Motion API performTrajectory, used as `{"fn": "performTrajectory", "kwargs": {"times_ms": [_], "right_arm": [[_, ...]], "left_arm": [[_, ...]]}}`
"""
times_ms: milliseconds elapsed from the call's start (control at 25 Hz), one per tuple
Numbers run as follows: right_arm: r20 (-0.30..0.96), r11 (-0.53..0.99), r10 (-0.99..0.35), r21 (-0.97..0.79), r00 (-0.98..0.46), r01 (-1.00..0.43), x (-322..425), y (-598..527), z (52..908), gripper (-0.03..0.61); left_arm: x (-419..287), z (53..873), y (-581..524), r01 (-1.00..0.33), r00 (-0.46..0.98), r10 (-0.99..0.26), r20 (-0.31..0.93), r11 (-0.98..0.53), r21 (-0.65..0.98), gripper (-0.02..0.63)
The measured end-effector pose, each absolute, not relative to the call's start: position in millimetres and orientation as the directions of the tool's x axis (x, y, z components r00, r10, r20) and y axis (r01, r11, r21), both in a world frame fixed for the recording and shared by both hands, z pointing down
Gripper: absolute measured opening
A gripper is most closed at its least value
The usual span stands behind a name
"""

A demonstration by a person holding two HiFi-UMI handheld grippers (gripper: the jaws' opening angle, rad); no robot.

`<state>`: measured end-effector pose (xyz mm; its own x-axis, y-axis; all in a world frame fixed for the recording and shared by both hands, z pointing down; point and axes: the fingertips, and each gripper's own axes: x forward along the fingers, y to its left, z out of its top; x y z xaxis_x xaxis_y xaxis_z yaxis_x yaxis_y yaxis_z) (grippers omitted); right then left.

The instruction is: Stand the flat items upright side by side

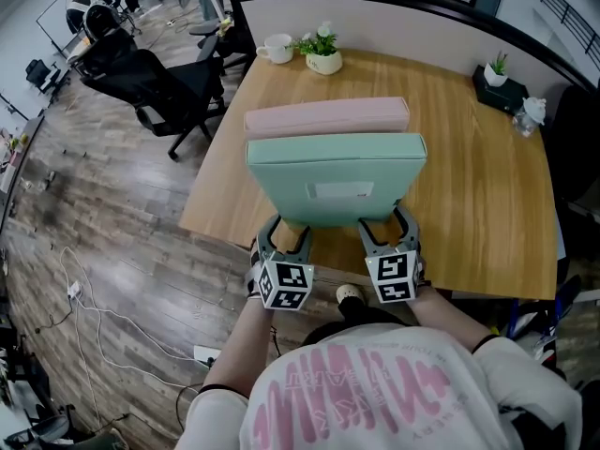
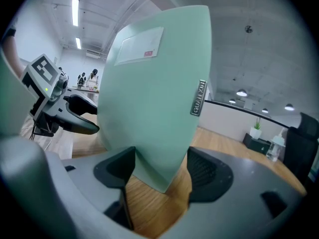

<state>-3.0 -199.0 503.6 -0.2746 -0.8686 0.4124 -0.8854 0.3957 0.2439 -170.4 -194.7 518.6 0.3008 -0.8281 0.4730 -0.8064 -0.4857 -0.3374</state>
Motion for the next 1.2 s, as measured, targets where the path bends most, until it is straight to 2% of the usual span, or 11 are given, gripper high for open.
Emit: {"fn": "performTrajectory", "kwargs": {"times_ms": [1200], "right_arm": [[0.428, 0.405, -0.856, 0.210, -0.288, -0.890, -9.0, -215.3, 507.4, 0.314]], "left_arm": [[-177.9, 523.5, -205.3, -0.833, 0.263, -0.842, 0.472, -0.445, -0.330, 0.258]]}}
